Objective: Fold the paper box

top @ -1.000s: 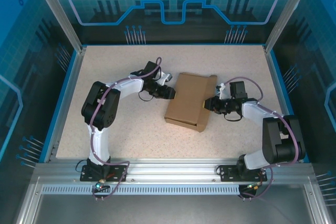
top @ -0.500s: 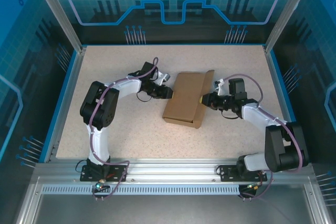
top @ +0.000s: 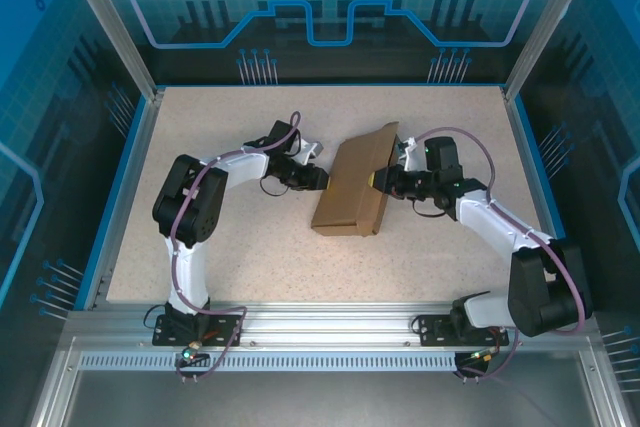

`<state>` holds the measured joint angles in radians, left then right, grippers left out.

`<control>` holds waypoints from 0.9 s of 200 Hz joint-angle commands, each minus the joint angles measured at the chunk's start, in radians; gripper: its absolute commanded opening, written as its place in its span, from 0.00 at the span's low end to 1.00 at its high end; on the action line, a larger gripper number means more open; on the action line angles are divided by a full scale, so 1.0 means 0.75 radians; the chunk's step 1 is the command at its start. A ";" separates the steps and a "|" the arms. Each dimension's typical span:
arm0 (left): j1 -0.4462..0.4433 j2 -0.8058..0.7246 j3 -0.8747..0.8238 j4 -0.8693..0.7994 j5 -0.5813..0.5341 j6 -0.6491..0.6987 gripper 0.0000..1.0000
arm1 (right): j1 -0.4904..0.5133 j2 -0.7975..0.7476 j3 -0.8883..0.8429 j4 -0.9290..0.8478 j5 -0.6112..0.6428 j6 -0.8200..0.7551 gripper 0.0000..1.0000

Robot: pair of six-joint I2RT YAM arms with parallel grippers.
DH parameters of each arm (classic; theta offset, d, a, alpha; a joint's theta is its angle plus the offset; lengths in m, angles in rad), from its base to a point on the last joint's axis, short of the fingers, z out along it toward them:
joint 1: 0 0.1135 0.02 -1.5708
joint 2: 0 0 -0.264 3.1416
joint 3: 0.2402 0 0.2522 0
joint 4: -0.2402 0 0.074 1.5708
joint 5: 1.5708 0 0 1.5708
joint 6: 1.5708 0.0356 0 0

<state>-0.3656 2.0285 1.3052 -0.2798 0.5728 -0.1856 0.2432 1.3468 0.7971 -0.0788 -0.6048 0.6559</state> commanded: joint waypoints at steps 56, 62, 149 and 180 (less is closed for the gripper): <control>-0.012 0.089 -0.032 -0.063 -0.052 0.003 0.35 | 0.021 -0.012 0.087 -0.183 0.088 -0.118 0.23; -0.014 0.091 -0.031 -0.064 -0.053 0.002 0.35 | 0.023 -0.012 0.093 -0.192 0.095 -0.126 0.23; -0.013 0.115 -0.028 -0.067 -0.059 0.008 0.33 | 0.013 0.009 0.142 -0.293 0.155 -0.205 0.28; -0.013 0.123 -0.027 -0.069 -0.064 0.010 0.33 | -0.006 0.000 0.144 -0.319 0.169 -0.226 0.28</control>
<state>-0.3676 2.0525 1.3064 -0.2535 0.6041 -0.1856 0.2478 1.3468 0.8829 -0.2577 -0.5091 0.5209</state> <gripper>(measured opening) 0.329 0.280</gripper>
